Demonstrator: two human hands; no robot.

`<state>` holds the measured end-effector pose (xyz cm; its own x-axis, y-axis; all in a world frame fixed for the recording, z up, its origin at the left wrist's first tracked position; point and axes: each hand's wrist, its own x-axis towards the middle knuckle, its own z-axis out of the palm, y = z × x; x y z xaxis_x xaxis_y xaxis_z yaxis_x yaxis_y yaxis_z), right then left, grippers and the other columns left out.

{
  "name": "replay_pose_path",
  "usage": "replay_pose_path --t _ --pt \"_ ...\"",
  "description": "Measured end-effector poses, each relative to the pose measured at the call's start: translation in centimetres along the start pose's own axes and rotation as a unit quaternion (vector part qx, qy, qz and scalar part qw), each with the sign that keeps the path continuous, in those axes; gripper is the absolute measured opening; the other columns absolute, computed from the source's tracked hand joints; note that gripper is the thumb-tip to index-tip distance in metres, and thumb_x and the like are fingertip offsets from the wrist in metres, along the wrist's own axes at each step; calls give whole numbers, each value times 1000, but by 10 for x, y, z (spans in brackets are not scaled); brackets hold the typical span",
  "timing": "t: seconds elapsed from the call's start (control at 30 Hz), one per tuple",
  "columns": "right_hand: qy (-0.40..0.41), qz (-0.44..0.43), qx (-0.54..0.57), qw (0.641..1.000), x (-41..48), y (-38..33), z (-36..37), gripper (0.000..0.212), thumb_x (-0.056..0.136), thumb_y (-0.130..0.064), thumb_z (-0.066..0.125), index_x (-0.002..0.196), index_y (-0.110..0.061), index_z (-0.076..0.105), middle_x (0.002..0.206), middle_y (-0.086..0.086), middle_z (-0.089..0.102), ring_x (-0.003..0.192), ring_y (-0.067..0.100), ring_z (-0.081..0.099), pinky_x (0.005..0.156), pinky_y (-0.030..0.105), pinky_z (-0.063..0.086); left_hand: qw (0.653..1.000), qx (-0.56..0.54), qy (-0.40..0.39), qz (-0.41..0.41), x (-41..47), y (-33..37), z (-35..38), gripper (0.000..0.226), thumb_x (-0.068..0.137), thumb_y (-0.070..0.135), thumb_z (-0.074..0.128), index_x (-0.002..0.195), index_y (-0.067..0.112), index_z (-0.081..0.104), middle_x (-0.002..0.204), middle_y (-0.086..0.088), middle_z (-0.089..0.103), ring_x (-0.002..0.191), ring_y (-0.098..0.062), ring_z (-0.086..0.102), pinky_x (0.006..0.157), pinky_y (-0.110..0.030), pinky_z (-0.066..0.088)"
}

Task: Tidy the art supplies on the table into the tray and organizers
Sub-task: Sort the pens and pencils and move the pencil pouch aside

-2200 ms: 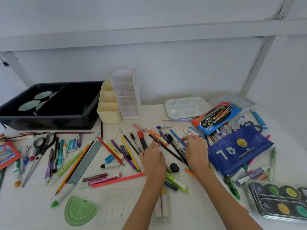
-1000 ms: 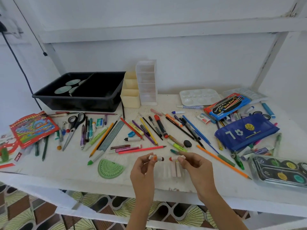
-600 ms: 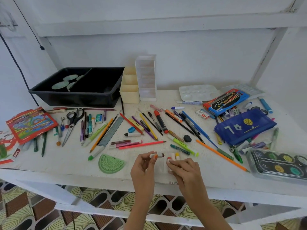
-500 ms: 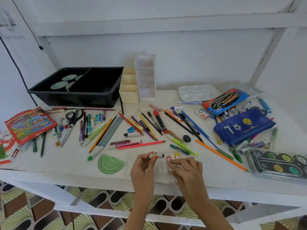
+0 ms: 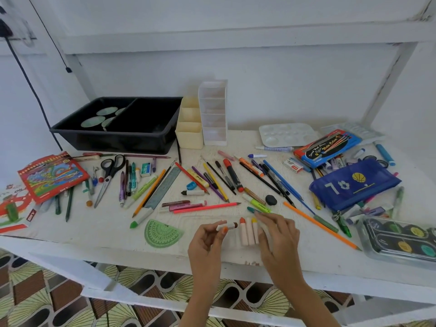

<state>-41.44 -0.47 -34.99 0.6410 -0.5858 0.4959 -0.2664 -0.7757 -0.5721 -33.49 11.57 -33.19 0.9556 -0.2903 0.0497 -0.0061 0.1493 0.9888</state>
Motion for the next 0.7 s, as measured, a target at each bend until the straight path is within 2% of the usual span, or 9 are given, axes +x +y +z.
replay_pose_path --t 0.13,0.2,0.27,0.33,0.4,0.43,0.57,0.63,0.7 --pt "-53 -16 -46 997 3 11 5 41 93 -31 35 117 -15 64 115 -3 58 105 8 39 83 19 23 997 64 -22 41 0 -5 0 11 83 6 67 89 14 68 91 5 72 90 -11 67 81 -23 52" --pt "-51 -25 -61 997 0 10 8 41 93 -28 35 115 -12 65 114 0 59 103 11 42 84 22 29 986 139 -34 89 -2 -8 0 17 83 6 68 90 21 69 88 15 71 89 -2 65 80 -15 49" --pt "-45 -28 -64 997 -1 9 8 40 93 -27 36 115 -10 65 113 1 60 102 13 44 82 27 39 963 210 -59 155 -5 -15 -1 20 82 2 68 94 18 69 96 20 69 96 4 62 84 -12 48" --pt "-45 -31 -60 997 0 9 7 40 93 -26 36 115 -10 65 113 2 60 101 13 45 80 30 43 951 225 -109 181 -9 -24 -2 21 83 8 64 101 21 66 112 10 66 110 -1 59 91 -23 50" --pt "-51 -32 -54 997 0 10 7 40 93 -27 36 116 -10 65 114 1 59 102 14 45 81 31 44 961 190 -149 132 -12 -28 -4 20 85 18 59 101 26 66 122 1 63 119 -7 55 95 -33 49" --pt "-54 -31 -52 997 0 11 7 41 93 -27 36 117 -10 65 115 1 59 103 13 45 81 31 44 963 179 -166 112 -12 -29 -6 20 85 16 58 100 26 68 125 -1 61 121 -8 53 95 -34 49" --pt "-60 -31 -50 996 0 11 7 41 93 -27 35 118 -11 64 116 -1 58 103 13 45 82 30 42 958 189 -189 106 -8 -31 -9 29 87 -8 55 107 10 67 129 -3 57 119 -2 53 94 -24 49" --pt "-62 -30 -54 996 0 12 8 42 92 -27 35 118 -11 64 117 0 58 103 14 46 82 31 42 945 223 -191 141 -3 -31 -8 28 86 -7 57 108 6 67 128 -3 56 118 5 51 93 -14 46" --pt "-62 -27 -58 996 0 13 8 43 92 -27 34 119 -10 64 117 1 58 102 16 47 81 32 43 928 263 -196 179 0 -32 -8 22 88 5 58 106 5 69 127 0 57 118 5 50 96 -13 43"
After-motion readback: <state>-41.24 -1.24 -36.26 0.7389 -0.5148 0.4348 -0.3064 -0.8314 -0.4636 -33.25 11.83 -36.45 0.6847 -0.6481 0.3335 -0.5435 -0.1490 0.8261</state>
